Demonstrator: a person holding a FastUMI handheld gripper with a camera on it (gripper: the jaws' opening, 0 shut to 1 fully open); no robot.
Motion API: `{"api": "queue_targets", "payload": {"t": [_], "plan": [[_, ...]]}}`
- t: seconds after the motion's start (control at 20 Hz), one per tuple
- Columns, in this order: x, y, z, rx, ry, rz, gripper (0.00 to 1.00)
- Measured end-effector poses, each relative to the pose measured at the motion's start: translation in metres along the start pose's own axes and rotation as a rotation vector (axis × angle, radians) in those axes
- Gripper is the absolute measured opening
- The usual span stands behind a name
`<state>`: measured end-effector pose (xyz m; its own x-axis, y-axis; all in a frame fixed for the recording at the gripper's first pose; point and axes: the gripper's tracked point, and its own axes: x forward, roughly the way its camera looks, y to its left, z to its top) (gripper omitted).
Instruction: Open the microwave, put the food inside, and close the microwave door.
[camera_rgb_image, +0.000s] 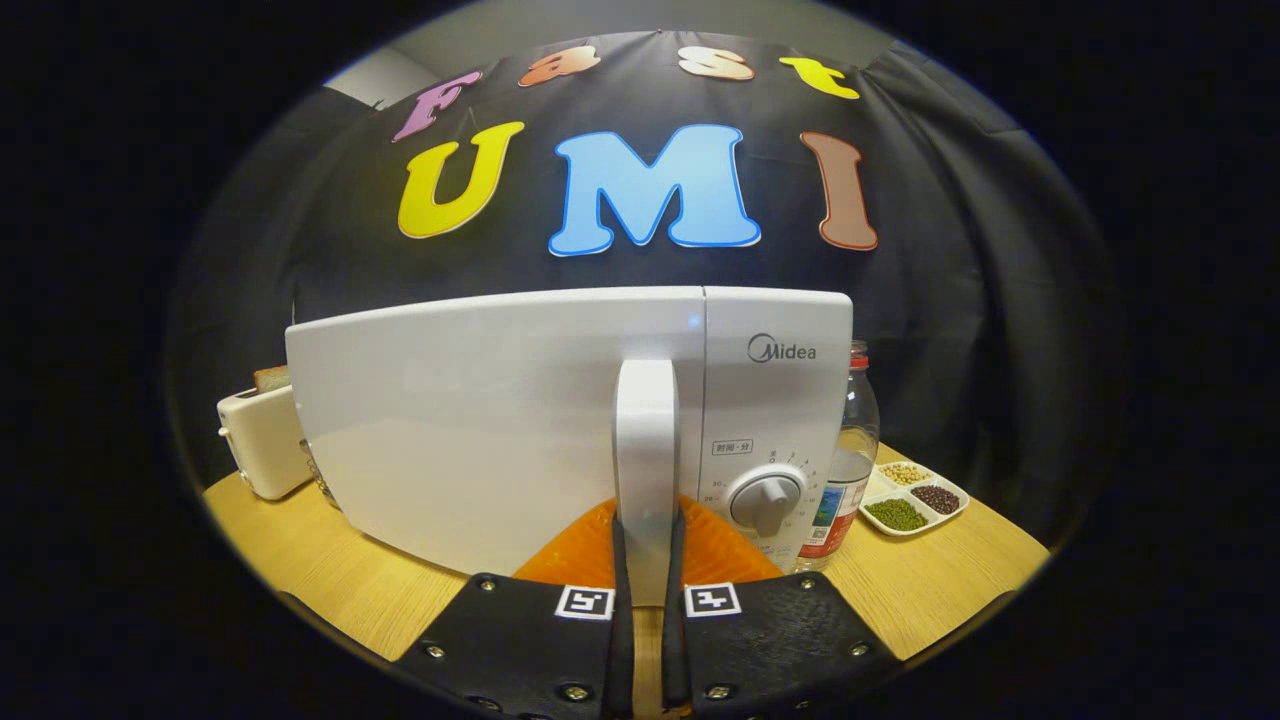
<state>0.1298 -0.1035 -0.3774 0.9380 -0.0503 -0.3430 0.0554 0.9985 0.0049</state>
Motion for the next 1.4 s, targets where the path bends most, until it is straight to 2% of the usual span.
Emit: {"api": "queue_targets", "payload": {"t": [0.15, 0.3, 0.4, 0.85, 1.0, 1.2, 1.4], "plan": [[-0.023, 0.007, -0.004, -0.099, -0.015, 0.020, 0.11], [-0.054, 0.017, -0.013, -0.002, 0.063, 0.049, 0.11], [-0.077, 0.030, -0.016, -0.050, 0.062, 0.063, 0.11], [-0.168, 0.112, -0.035, -0.048, 0.046, 0.303, 0.11], [-0.186, 0.137, -0.038, -0.042, 0.034, 0.345, 0.10], [-0.202, 0.170, -0.041, -0.024, 0.009, 0.360, 0.10], [-0.222, 0.207, -0.044, -0.077, -0.067, 0.305, 0.10]]}}
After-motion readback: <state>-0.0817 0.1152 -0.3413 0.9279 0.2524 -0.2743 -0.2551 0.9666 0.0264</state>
